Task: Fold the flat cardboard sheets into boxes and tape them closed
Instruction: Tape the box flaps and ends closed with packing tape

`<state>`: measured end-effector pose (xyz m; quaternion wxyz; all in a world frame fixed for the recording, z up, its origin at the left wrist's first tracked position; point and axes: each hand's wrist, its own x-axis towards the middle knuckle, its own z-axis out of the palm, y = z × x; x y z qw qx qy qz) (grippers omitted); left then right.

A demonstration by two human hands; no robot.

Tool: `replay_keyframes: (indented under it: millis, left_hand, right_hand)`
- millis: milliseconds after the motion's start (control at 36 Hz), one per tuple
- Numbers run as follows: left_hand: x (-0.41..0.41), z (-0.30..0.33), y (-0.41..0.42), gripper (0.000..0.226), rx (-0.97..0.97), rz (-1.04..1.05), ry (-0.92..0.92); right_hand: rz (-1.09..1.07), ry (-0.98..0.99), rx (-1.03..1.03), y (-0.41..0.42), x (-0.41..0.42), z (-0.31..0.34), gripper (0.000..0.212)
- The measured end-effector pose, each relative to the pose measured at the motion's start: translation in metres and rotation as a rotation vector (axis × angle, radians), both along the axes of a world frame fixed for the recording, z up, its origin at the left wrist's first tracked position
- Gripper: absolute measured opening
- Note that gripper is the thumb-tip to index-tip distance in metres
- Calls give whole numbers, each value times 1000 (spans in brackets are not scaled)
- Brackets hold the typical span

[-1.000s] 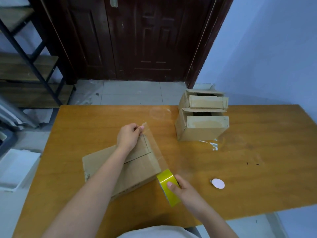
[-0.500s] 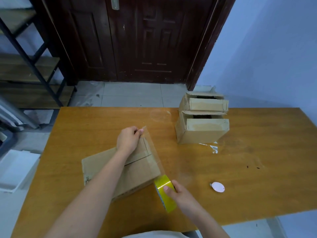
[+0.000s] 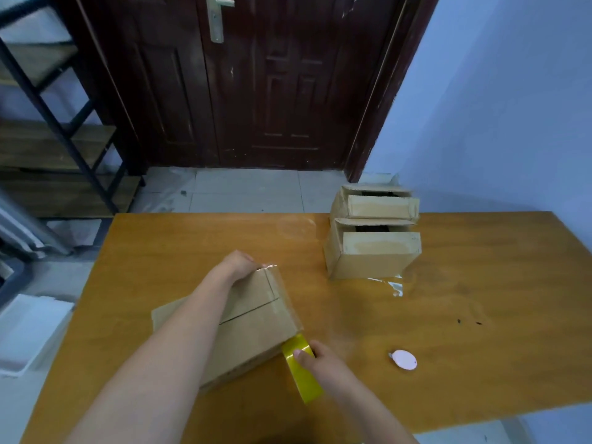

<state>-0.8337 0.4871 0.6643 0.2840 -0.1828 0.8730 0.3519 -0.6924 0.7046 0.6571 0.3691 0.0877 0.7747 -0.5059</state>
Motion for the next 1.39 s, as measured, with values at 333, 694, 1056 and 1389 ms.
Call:
replay_keyframes:
  millis: [333,694,1056,1389]
  left_hand:
    - [4,9,9,33,-180,0,-99]
    - [8,-4,36,16,-249,55,930]
    - [148,-33,65,37,-467,-368,925]
    - [133,-33,54,57,-509,-460,760]
  right_hand:
    - [-34,-36,-68,0,-3,0,20]
    - [-221,107,-217,-21,11,-15,20]
    - [-213,191,-302,1,31,-35,20]
    - [-87,210,100,-18,1,-56,27]
